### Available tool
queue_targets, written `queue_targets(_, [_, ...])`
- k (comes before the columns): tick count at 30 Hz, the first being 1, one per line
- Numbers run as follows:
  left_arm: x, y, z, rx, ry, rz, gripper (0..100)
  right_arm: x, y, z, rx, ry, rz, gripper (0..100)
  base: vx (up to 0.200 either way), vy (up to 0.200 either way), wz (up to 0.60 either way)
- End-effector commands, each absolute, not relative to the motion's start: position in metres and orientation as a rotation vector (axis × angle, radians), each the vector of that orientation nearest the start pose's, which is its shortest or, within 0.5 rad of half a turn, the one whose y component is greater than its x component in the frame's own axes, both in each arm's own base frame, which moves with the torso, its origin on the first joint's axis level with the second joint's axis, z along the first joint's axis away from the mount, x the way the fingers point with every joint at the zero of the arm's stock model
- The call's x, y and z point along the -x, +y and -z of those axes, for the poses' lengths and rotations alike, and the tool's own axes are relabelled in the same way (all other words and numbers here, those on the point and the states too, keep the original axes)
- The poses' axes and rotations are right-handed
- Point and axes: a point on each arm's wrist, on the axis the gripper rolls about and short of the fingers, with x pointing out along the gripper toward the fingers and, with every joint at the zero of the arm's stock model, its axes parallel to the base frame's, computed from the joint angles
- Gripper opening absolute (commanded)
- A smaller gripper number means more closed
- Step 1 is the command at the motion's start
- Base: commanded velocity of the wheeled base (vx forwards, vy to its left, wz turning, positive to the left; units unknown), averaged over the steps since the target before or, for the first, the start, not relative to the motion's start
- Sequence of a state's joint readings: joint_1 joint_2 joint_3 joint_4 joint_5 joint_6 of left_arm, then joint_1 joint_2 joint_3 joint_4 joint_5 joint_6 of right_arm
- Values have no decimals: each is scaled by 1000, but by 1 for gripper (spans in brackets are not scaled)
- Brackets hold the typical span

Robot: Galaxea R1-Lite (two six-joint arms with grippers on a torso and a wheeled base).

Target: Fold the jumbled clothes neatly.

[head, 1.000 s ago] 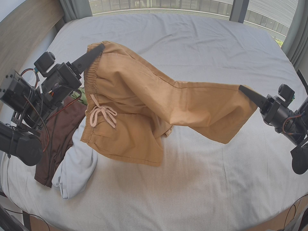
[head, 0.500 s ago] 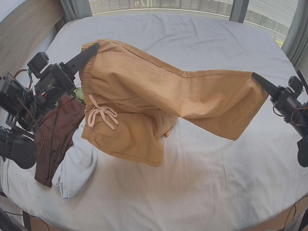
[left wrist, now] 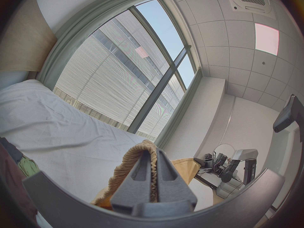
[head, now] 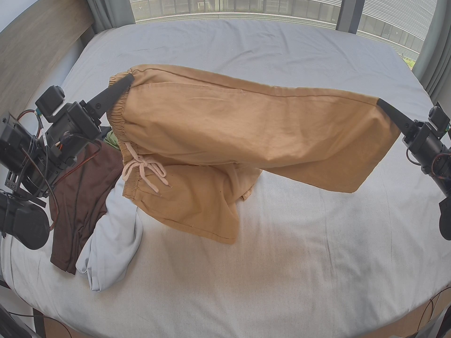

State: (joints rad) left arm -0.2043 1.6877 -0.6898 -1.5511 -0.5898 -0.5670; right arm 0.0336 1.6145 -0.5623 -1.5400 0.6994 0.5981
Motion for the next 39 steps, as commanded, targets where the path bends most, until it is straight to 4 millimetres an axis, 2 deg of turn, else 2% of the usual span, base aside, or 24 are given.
queue_targets(1, [-270,-65,-242,415,-315,890,0,-256,14,-227,-397,-233,-796,0,0,0,0])
queue_targets(5, [-270,-65,-241,416,-310,889,0,-255,15,-231,-392,-245,-802,0,0,0,0])
queue_targets(13, [-263,-61,-239,417,-303,877,0,-239,16,-246,-373,-297,-824,0,0,0,0])
queue_targets(15, [-255,-58,-240,421,-301,874,0,-232,17,-253,-358,-318,-840,0,0,0,0])
queue_targets(20, [-256,-55,-236,425,-285,858,0,-216,23,-266,-343,-363,-883,0,0,0,0])
queue_targets(24, [-259,-51,-229,420,-259,853,0,-207,27,-268,-365,-322,-895,0,0,0,0])
queue_targets(28, [-262,-46,-224,418,-242,839,0,-210,29,-263,-377,-289,-891,0,0,0,0])
queue_targets(33, [-259,-40,-222,419,-233,819,0,-237,29,-239,-400,-209,-857,0,0,0,0])
queue_targets(39, [-262,-34,-221,414,-236,794,0,-250,28,-230,-393,-217,-846,0,0,0,0])
